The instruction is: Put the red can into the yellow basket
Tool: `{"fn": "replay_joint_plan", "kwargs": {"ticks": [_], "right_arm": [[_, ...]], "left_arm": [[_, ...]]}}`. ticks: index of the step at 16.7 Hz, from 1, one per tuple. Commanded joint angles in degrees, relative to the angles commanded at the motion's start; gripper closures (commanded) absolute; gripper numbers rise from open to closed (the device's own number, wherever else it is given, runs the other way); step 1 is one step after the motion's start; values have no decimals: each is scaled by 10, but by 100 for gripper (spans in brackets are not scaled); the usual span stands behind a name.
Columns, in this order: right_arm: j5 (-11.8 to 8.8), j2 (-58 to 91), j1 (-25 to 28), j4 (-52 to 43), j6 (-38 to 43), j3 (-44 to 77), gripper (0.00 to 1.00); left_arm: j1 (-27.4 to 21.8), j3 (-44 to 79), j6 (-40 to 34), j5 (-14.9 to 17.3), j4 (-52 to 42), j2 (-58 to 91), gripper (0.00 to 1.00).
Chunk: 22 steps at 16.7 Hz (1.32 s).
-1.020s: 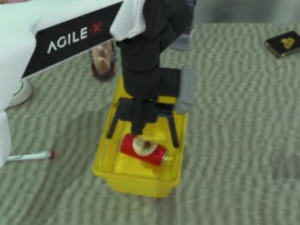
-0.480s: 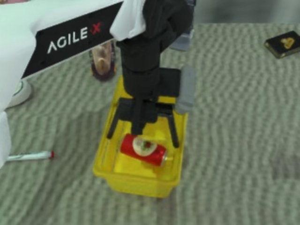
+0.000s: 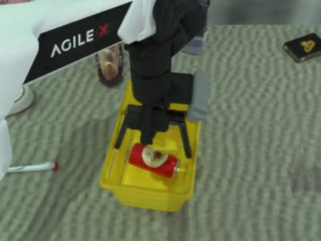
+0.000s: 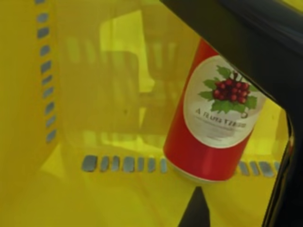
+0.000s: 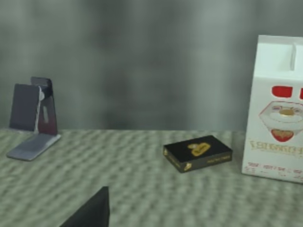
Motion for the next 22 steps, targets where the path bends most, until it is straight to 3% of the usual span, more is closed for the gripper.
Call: {"fn": "replay_joint_plan", "kwargs": {"ticks": [14,22], "right_arm": [[0,0,0,0,0,0,0],[0,0,0,0,0,0,0]], "left_arm": [[1,2,1,0,-2,0,100],[33,79,22,0,-102,-22,100]]}}
